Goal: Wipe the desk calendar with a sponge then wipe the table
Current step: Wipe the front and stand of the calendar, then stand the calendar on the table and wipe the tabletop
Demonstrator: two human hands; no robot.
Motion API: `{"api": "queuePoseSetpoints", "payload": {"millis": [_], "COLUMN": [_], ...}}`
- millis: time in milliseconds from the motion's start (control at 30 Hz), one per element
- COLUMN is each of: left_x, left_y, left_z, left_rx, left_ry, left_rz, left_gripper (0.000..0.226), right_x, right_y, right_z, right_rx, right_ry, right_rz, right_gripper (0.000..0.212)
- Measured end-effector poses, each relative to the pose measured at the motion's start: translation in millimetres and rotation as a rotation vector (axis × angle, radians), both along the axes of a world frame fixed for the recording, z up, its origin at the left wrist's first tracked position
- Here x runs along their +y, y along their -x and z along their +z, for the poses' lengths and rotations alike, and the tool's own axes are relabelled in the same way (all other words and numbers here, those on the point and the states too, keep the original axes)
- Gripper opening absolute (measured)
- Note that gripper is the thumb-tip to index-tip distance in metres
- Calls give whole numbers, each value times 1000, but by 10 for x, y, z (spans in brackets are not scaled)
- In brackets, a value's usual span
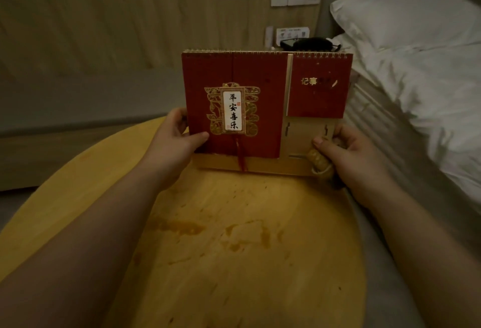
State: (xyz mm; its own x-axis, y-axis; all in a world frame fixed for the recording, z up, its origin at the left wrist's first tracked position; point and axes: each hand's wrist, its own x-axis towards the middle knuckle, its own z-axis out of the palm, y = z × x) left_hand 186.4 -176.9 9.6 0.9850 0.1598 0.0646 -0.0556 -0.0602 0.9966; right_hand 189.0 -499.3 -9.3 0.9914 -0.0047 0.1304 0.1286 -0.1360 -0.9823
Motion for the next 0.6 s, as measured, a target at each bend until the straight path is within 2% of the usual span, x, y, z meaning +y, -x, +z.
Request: {"api": "queuePoseSetpoints", "payload": {"millis": [100,200,500,600], "left_x": [41,58,96,92], "left_y": [-34,-22,73,82], "left_z": [-60,-102,-157,-149], "left_rx": [-19,-51,-58,-60], "left_ry": [-5,-6,-69,-63], "left_rz": [19,32,45,56], "left_gripper": [44,44,49,50], "right_x": [50,60,100,127], "right_y": [-68,-102,19,111], "right_z": [-55,-101,-35,62], "right_rx": [-1,29,67,106], "right_ry": [18,23,95,60], "right_rz": [-16,-28,-81,-102], "right_gripper": [18,8,19,12]}}
